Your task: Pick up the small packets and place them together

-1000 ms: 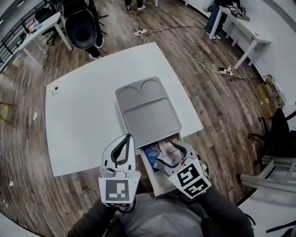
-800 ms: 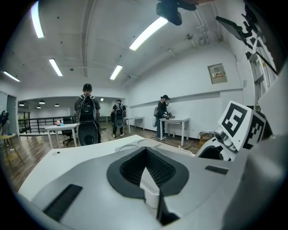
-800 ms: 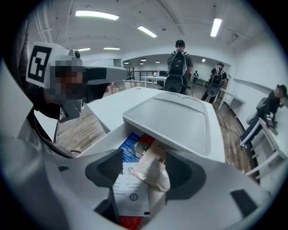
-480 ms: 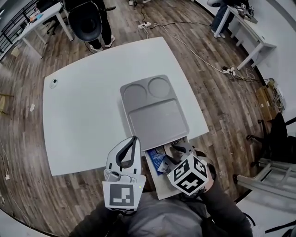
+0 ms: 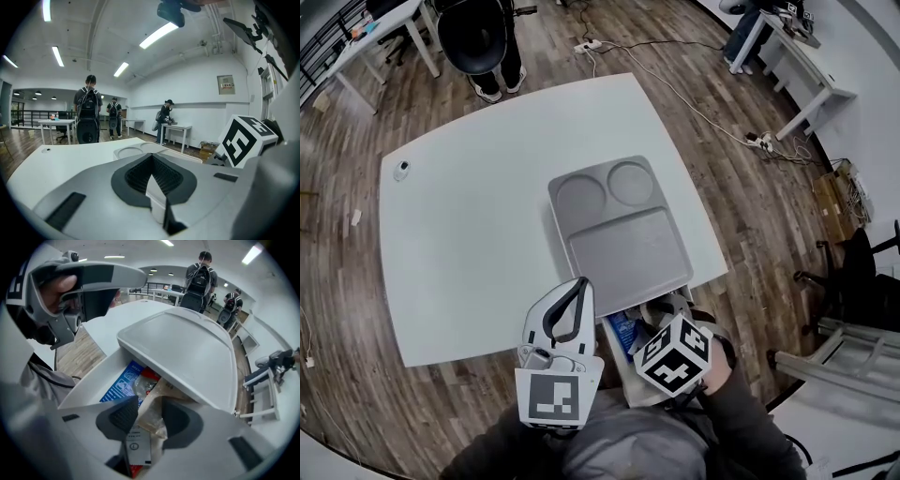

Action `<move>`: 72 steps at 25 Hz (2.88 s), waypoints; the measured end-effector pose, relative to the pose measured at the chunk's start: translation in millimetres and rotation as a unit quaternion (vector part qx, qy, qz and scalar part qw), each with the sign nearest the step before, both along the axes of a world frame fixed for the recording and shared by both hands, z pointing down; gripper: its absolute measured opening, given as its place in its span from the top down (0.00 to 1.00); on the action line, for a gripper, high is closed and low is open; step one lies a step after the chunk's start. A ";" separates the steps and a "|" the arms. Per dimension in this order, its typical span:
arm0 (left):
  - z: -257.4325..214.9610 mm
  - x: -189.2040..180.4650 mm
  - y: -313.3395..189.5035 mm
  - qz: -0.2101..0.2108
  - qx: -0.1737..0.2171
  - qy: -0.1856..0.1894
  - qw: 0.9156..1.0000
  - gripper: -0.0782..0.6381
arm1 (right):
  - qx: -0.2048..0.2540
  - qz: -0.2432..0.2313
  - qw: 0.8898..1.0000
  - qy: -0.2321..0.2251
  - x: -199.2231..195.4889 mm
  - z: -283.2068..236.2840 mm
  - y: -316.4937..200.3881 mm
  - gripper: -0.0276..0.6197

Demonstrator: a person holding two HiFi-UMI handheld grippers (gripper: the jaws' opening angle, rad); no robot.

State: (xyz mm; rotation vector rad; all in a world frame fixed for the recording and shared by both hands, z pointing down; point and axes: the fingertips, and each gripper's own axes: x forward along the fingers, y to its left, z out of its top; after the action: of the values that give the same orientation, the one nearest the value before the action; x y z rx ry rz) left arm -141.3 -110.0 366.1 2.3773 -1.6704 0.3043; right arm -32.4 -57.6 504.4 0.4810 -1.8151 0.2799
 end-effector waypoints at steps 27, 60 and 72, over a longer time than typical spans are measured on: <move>-27.9 12.7 4.9 0.050 0.024 -0.006 0.998 0.90 | 0.077 0.037 0.990 -0.108 -1.9 -110.3 29.6 0.95; -28.8 -61.3 30.9 -0.092 -0.002 -0.011 0.996 0.90 | 0.130 -0.023 0.984 -0.121 -61.4 -92.8 -65.3 0.89; -46.4 -66.3 48.4 -0.091 0.022 -0.009 0.996 0.90 | 0.144 -0.028 0.967 -0.211 -71.8 -140.9 -44.7 0.73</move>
State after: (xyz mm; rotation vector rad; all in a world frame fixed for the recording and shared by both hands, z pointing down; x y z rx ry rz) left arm -207.7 -61.6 319.7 2.2381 -1.9043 0.2610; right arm -104.2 -102.3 363.5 0.6045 -2.2977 0.0805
